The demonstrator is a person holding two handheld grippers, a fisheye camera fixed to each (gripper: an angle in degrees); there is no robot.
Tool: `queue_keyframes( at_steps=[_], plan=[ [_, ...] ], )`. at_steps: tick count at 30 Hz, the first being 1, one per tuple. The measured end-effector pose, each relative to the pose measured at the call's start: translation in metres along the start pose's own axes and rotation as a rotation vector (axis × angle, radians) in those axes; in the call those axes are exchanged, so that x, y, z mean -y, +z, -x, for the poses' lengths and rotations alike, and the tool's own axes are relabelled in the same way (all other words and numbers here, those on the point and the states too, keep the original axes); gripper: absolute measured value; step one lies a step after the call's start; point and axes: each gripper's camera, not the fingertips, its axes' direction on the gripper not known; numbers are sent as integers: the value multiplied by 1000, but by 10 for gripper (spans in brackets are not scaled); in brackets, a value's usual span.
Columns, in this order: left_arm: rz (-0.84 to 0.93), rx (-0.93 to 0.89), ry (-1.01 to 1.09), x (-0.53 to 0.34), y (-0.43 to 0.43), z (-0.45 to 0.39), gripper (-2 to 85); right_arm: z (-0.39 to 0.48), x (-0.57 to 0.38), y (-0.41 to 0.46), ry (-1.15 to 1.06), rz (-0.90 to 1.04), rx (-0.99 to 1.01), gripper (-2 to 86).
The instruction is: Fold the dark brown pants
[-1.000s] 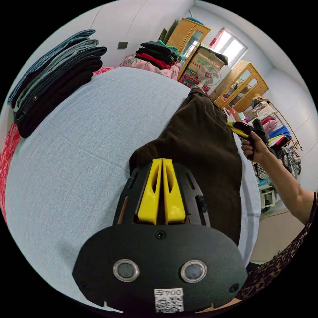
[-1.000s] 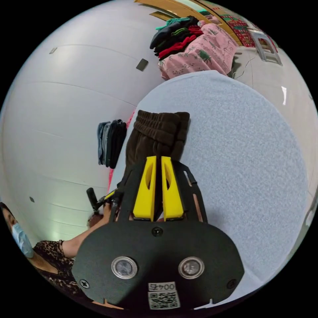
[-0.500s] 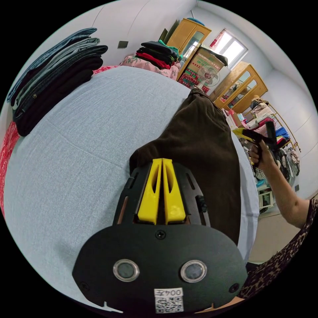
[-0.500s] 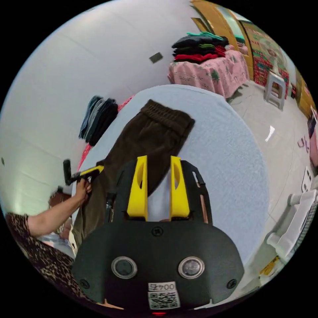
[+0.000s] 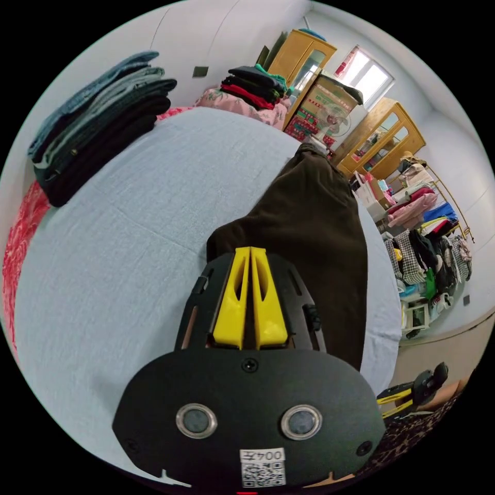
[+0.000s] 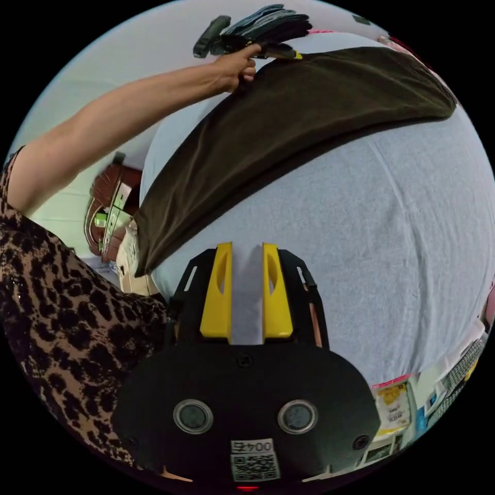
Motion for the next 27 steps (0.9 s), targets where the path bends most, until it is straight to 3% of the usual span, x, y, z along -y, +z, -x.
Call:
queue_keyframes(
  at_steps=[6, 13, 18, 24, 27],
  plan=[
    [-63, 23, 60, -112, -86, -8, 3, 82, 7, -2, -124, -12, -51, 101],
    [84, 233, -169, -342, -168, 14, 2, 201, 3, 15, -332, -164, -153, 117],
    [133, 275, -340, -449, -196, 33, 2, 265, -4, 33, -305, -209, -295, 131],
    [129, 176, -279, -505, -205, 70, 6, 342, -4, 16, -196, -169, -427, 132],
    [138, 99, -230, -531, -212, 95, 11, 385, -14, -5, -72, -189, -352, 134]
  ],
)
